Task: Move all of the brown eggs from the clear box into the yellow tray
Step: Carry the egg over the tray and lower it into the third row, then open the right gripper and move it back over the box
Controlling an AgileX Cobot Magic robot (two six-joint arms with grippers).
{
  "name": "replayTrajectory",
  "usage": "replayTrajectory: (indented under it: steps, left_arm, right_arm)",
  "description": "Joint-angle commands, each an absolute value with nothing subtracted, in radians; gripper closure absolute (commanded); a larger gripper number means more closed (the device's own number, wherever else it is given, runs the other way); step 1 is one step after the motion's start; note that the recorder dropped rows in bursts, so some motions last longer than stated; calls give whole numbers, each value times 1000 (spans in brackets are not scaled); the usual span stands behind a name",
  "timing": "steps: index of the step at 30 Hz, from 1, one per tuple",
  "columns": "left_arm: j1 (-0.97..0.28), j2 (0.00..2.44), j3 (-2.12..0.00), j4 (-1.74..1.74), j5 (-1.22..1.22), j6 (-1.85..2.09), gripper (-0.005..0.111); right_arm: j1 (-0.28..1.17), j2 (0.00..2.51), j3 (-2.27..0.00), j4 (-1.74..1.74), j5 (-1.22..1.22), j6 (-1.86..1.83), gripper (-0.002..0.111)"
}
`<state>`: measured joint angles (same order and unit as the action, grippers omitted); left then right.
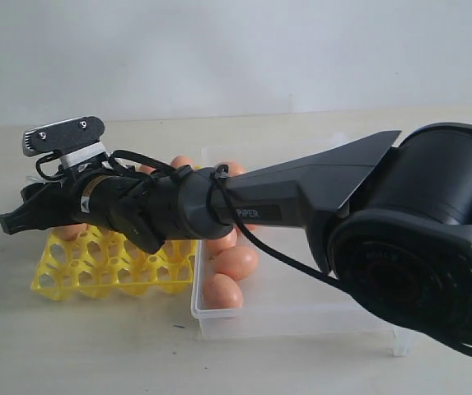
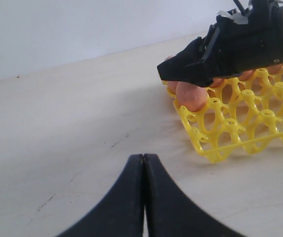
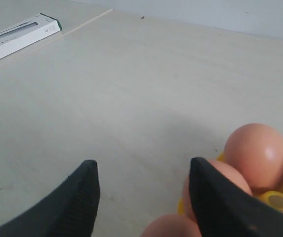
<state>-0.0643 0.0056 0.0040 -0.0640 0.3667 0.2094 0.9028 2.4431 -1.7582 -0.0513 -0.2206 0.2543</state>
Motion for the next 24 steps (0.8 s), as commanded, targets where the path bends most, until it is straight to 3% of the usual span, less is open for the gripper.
replayTrajectory:
  steps: [1,4,6,10,11,15,20,24]
  left_arm:
    - [-69,0,0,-62,361,209,107]
    - [-69,0,0,-62,361,209,107]
    - [-69,0,0,-62,361,209,107]
    - [-69,0,0,-62,361,209,107]
    - [-69,0,0,-62,361,209,107]
    - [-69,0,0,-62,361,209,107]
    - [-69,0,0,-62,361,209,107]
    - [-69,0,0,-62,361,209,107]
  right_arm:
    - [907,2404,-1764,-58,-199,232,54]
    - [905,2335,-1764,-61,-91,180,55]
    - [900,2281,-1764,-63,37,140,62]
    - [887,2146,-1742,-58,321,-51,103]
    - [883,2108,-1730,-58,395,-84,108]
    - [853,1947,-1640,-51,621,-112,108]
    - [778,1729,-1476,-51,710,-112,107]
    - [674,1624,-1392,-51,783,-112,93]
